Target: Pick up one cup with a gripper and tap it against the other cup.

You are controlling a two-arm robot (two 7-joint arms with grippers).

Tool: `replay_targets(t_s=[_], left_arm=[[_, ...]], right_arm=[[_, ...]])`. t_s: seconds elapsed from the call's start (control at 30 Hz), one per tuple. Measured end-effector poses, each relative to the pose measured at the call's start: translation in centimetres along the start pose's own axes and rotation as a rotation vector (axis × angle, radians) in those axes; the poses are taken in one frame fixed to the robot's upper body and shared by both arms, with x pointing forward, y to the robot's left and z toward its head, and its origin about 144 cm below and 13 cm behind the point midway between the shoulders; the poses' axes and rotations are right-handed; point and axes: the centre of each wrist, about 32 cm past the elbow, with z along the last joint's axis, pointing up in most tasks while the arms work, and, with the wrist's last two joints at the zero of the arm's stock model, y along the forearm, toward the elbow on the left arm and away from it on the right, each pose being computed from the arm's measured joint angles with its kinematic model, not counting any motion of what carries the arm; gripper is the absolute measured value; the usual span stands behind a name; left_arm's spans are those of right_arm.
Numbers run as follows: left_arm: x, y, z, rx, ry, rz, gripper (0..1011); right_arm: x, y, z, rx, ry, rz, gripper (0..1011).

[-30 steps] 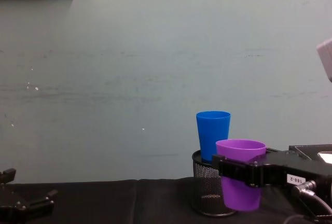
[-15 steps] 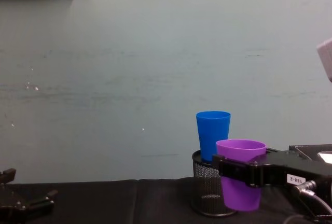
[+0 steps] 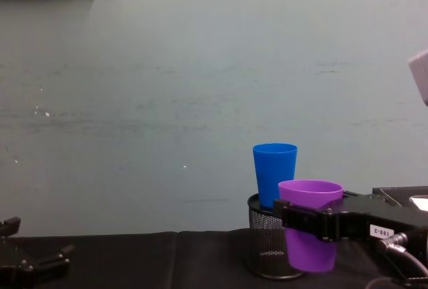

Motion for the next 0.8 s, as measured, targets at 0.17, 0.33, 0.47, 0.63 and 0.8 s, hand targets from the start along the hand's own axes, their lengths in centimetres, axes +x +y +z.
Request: replay_targets(t_s=[0.17, 0.33, 0.47, 0.63, 0.8], left_arm=[[0.0, 0.0, 0.0, 0.0, 0.0, 0.0, 1000], [0.0, 0.0, 0.0, 0.0, 0.0, 0.0, 1000], [0.0, 0.0, 0.0, 0.0, 0.0, 0.0, 1000], [0.0, 0.0, 0.0, 0.0, 0.0, 0.0, 1000], [0.0, 0.0, 0.0, 0.0, 0.0, 0.0, 1000]], right_arm=[[0.0, 0.0, 0.0, 0.0, 0.0, 0.0, 734], [0.0, 0.0, 0.0, 0.0, 0.0, 0.0, 734], [0.0, 0.0, 0.0, 0.0, 0.0, 0.0, 734], [0.0, 0.0, 0.0, 0.0, 0.0, 0.0, 734], [0.0, 0.0, 0.0, 0.0, 0.0, 0.0, 734]])
